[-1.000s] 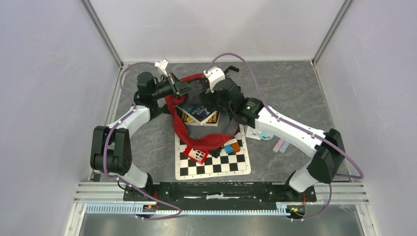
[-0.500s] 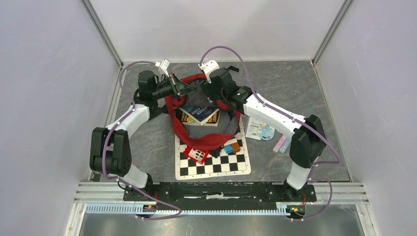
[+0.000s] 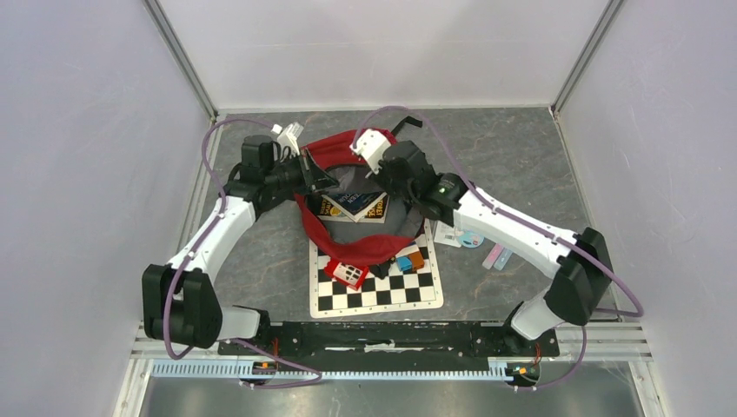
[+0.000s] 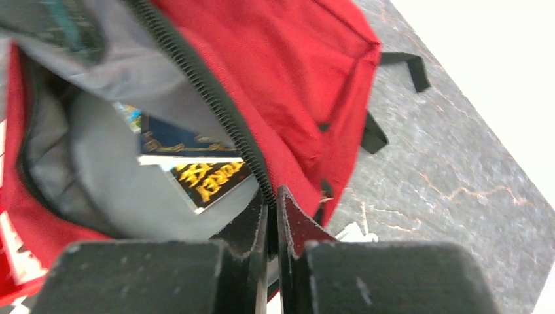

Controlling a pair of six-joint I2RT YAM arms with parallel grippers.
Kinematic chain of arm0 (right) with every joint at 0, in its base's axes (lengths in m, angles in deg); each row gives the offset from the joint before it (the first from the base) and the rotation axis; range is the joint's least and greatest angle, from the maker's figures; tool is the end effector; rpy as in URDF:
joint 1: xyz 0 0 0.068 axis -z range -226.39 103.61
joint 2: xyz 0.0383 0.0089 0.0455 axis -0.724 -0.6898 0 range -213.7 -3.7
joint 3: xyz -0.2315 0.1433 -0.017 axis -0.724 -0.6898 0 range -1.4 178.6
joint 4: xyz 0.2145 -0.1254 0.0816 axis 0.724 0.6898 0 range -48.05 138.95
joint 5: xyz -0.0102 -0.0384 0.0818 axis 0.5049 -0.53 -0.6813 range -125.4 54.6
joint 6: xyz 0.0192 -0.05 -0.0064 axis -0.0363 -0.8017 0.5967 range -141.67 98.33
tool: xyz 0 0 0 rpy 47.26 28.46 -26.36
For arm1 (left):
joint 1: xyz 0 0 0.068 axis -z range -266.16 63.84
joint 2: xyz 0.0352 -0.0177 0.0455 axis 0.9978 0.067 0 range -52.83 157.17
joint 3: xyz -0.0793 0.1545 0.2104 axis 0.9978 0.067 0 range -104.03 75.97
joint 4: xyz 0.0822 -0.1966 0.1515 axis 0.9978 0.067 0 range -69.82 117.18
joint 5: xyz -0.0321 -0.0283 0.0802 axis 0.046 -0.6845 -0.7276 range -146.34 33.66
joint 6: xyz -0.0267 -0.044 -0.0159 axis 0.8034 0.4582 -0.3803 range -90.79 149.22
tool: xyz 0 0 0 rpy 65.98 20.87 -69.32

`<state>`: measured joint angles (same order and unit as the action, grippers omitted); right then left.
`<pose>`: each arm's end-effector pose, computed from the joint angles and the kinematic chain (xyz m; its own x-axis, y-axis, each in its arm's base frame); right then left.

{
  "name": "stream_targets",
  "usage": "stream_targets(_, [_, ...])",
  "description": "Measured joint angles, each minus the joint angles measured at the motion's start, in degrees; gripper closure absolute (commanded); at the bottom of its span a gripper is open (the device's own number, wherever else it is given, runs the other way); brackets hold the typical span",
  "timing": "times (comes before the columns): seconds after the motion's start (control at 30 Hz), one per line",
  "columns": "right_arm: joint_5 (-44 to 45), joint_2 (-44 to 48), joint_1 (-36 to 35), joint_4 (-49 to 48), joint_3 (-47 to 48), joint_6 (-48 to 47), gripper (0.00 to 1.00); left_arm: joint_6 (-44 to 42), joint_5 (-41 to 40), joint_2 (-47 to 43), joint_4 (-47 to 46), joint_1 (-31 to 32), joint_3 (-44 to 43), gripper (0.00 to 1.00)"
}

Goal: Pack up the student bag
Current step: Zip the student bag at the center of the board.

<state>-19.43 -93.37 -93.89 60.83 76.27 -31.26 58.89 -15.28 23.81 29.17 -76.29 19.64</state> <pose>0.2528 0.2615 0.3297 -0.2504 -0.5103 -0.8228 -0.5994 0.7491 -0.2822 0.2892 -0.0739 0.2923 -0.7623 -0.2462 -0.5986 0.3639 0.6018 -0.7109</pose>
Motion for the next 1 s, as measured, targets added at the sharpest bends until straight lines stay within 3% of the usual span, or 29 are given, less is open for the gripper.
stream_targets(0.07, [-0.3, 1.8, -2.6, 0.9, -1.4, -1.0, 1.0, -1.0, -0.6, -0.9, 3.3, 0.0, 0.6, 0.69])
stream_targets(0.17, [0.8, 4.4, -6.4, 2.0, -5.4, -1.5, 1.0, -2.2, -1.0, -3.9, 7.9, 0.0, 3.6, 0.37])
stream_targets(0.4, [4.7, 5.5, -11.6, 7.3, -14.3, -1.2, 1.0, -3.5, -6.9, -14.4, 19.7, 0.0, 5.8, 0.12])
stream_targets(0.5, [6.4, 5.1, -14.5, 8.2, -16.7, 0.2, 0.86, -3.3, -10.8, -17.8, 22.7, -0.5, 5.8, 0.08])
stream_targets(0.7, [8.4, 4.5, -20.3, 8.4, -18.9, 5.2, 0.47, -0.9, -15.9, -18.4, 22.8, -4.1, 6.9, 0.09])
stream_targets(0.83, [8.6, 4.8, -22.7, 8.3, -19.4, 8.4, 0.3, -0.6, -18.5, -14.0, 21.7, -5.3, 6.9, 0.19])
stream_targets(0.93, [8.4, 6.4, -22.9, 8.0, -19.4, 10.5, 0.22, -1.3, -19.0, -7.4, 22.0, -7.1, 4.6, 0.31])
stream_targets(1.0, [8.2, 8.4, -22.9, 7.5, -19.5, 11.7, 0.16, -2.4, -19.7, -2.4, 22.1, -9.0, 2.0, 0.33])
